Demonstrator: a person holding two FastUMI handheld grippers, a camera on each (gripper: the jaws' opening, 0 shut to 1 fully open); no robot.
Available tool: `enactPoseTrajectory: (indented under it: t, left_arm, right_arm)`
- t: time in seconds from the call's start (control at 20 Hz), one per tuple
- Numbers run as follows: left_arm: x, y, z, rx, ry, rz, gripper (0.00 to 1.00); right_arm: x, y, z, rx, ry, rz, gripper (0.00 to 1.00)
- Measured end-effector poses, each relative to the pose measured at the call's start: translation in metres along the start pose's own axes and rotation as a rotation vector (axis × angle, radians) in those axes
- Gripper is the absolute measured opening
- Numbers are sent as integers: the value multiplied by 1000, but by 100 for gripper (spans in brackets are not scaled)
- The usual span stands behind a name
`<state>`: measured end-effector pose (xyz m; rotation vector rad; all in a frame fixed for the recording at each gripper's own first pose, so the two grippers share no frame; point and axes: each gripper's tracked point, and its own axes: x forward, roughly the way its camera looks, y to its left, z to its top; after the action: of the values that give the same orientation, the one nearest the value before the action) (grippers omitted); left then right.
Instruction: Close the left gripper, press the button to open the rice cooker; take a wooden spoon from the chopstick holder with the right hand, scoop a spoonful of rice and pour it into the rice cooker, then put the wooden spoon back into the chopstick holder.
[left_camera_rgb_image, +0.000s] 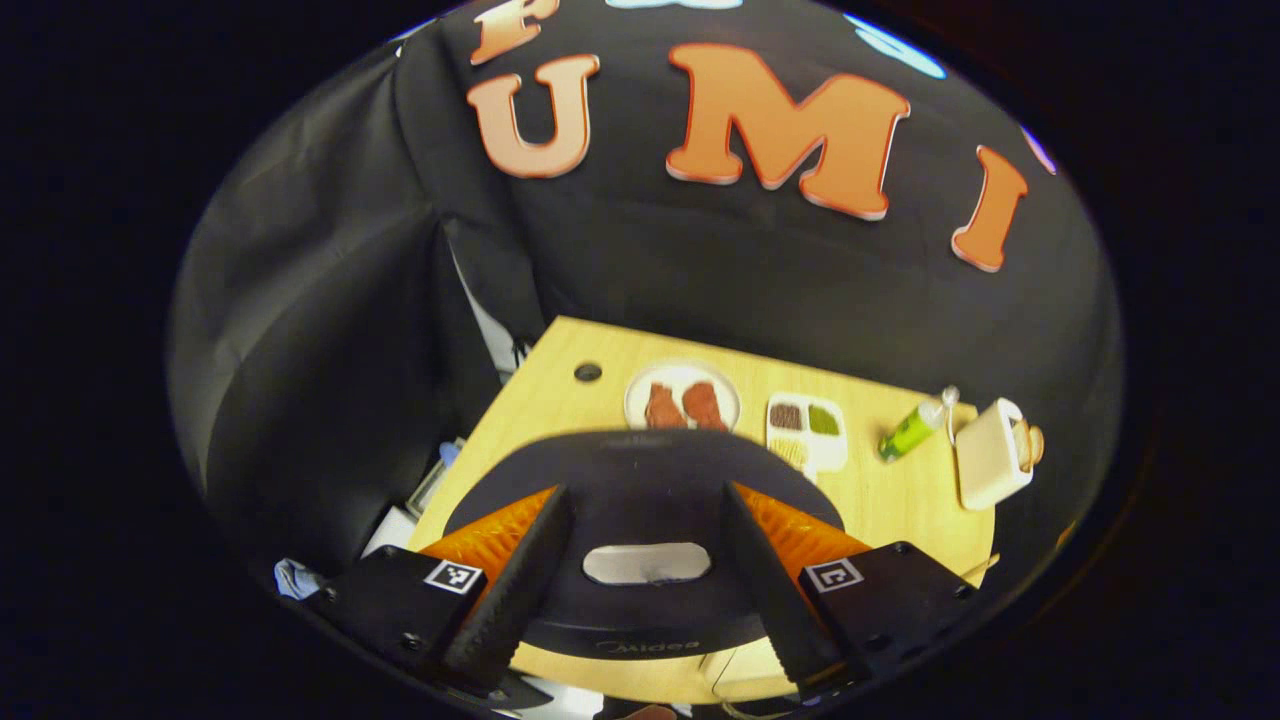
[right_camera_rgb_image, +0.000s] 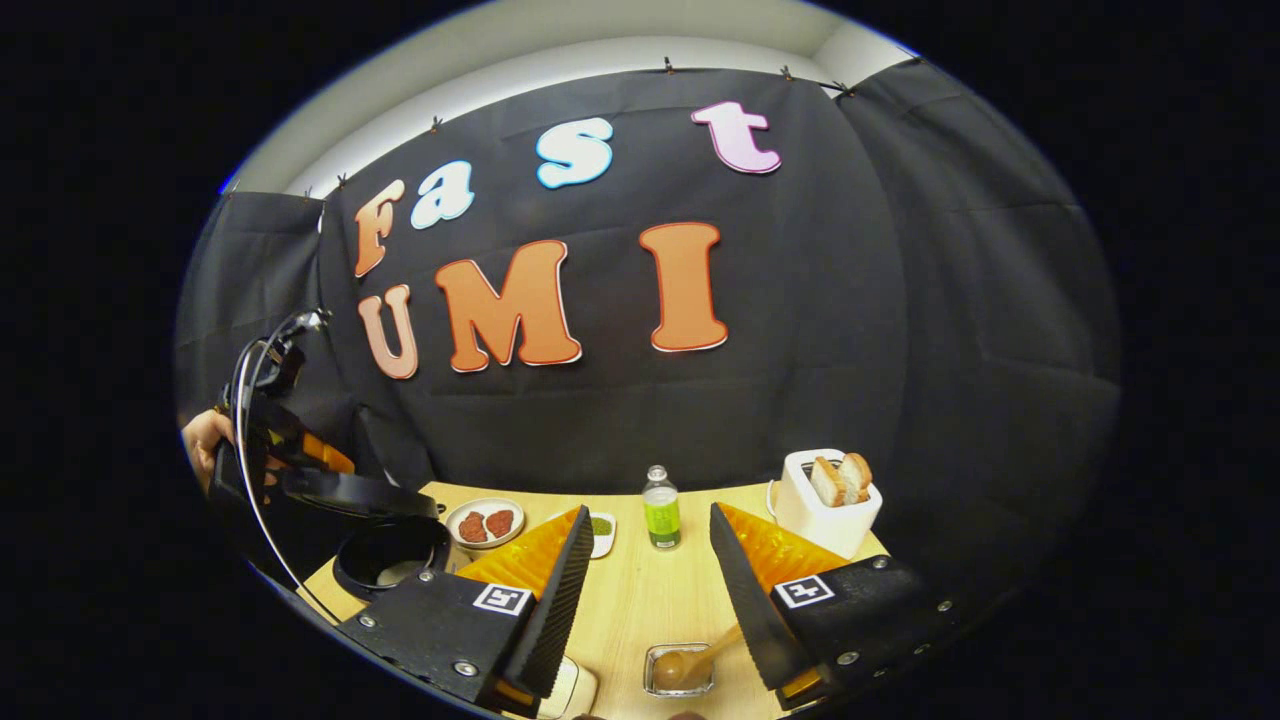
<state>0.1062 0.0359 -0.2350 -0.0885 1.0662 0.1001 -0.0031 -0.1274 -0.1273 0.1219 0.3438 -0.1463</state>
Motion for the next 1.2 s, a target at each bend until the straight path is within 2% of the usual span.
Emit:
enactPoseTrajectory:
  t: [0.1, 0.15, 0.2, 0.35, 0.4, 0.45, 0.5, 0.6, 0.65, 0.8, 1.0, 1.05, 1.2]
  left_arm:
    - [7, -2, -37, 9, 132, 0, 97]
    - [10, -4, -55, 0, 217, 2, 100]
    - [14, -4, -71, -3, 282, 1, 97]
    - [38, -2, -99, -1, 394, 14, 100]
    - [41, -3, -96, 0, 383, 18, 97]
    - [45, -2, -99, -3, 395, 19, 100]
    - [43, -3, -102, -15, 428, 20, 97]
    - [46, 0, -101, -25, 457, 22, 100]
    - [47, -1, -99, -22, 462, 24, 98]
    - [47, -2, -99, -26, 438, 22, 100]
    - [44, -2, -99, -21, 316, 18, 98]
    - [40, -6, -96, -36, 291, -2, 98]
    - [22, -3, -67, -17, 119, -4, 98]
  right_arm:
    - [2, 3, 0, -13, -5, 13, 74]
    - [1, 5, -2, -13, -2, 22, 74]
    - [-1, 6, -4, -16, 0, 23, 74]
    - [-2, -1, -9, -34, -1, 13, 74]
    - [-3, -2, -11, -36, 4, 10, 74]
    - [-3, -4, -14, -38, 9, 3, 74]
    - [-4, -4, -15, -37, 13, 2, 74]
    - [-4, -3, -17, -36, 21, 1, 74]
    - [-4, -1, -17, -37, 19, -1, 74]
    - [-5, 5, -18, -35, 14, 3, 74]
    - [-7, 15, -21, -38, 22, 21, 74]
    - [-6, 18, -19, -40, 21, 25, 74]
    - [-6, 29, -6, -45, -8, 36, 74]
